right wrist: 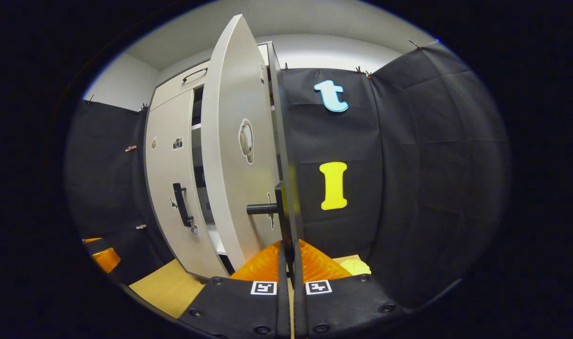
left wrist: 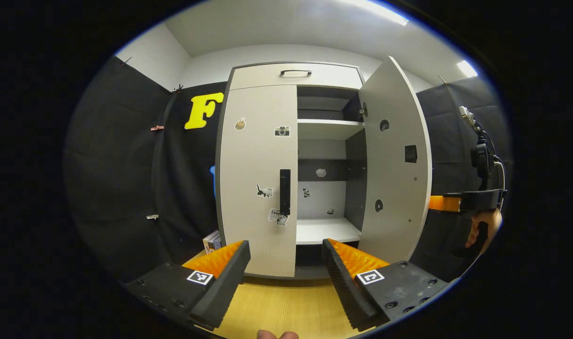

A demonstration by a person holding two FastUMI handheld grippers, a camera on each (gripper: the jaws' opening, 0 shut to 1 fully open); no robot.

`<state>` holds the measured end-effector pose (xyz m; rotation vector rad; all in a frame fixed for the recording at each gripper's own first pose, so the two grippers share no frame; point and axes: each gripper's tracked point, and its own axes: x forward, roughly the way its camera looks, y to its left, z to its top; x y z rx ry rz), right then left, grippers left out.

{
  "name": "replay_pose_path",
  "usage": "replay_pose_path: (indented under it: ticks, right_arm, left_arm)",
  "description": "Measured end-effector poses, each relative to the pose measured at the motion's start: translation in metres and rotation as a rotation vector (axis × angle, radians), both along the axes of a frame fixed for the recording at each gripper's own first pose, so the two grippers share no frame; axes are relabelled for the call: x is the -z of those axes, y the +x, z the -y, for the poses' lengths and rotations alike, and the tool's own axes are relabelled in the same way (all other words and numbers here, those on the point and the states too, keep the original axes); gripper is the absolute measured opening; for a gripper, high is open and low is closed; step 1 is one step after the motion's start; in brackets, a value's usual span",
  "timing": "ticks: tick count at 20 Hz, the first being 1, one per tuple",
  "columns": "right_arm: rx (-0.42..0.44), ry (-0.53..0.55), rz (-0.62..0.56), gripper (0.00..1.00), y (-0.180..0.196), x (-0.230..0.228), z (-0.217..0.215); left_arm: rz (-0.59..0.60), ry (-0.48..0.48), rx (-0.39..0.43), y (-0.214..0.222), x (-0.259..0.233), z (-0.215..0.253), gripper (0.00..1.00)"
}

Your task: Open the right door of the double-door shoe cabinet with the right hand, and open the left door with the left hand.

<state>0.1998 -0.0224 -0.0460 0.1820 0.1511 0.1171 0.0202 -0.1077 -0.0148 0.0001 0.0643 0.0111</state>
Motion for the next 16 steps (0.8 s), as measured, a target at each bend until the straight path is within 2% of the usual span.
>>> replay_pose_path:
  ticks: [4, 8, 11, 12, 13, 14, 15, 16]
  right_arm:
    - [0.01, -0.03, 0.004, 0.08, -0.009, -0.003, 0.003]
    - [0.035, -0.077, 0.033, 0.09, -0.022, -0.013, 0.012]
    - [0.033, -0.054, 0.056, 0.14, -0.034, -0.023, 0.009]
    - [0.029, -0.048, 0.064, 0.28, -0.038, -0.026, 0.007]
    - [0.039, -0.05, 0.068, 0.31, -0.042, -0.028, 0.009]
    - [0.05, -0.056, 0.071, 0.48, -0.046, -0.029, 0.011]
    - [0.062, -0.067, 0.069, 0.45, -0.051, -0.029, 0.013]
    - [0.065, -0.077, 0.065, 0.63, -0.055, -0.026, 0.013]
  left_arm:
    - [-0.009, 0.023, 0.026, 0.022, -0.002, 0.001, 0.95]
    - [-0.001, 0.009, 0.059, 0.065, -0.011, 0.001, 0.95]
    - [-0.008, -0.012, 0.089, 0.103, -0.015, 0.001, 0.92]
    - [-0.01, -0.019, 0.095, 0.117, -0.015, 0.0, 0.95]
    - [-0.011, -0.019, 0.098, 0.13, -0.015, -0.001, 0.92]
    - [-0.009, -0.012, 0.097, 0.143, -0.015, -0.002, 0.94]
    - [-0.006, 0.0, 0.091, 0.156, -0.015, -0.004, 0.94]
    - [-0.004, 0.011, 0.089, 0.169, -0.014, -0.005, 0.93]
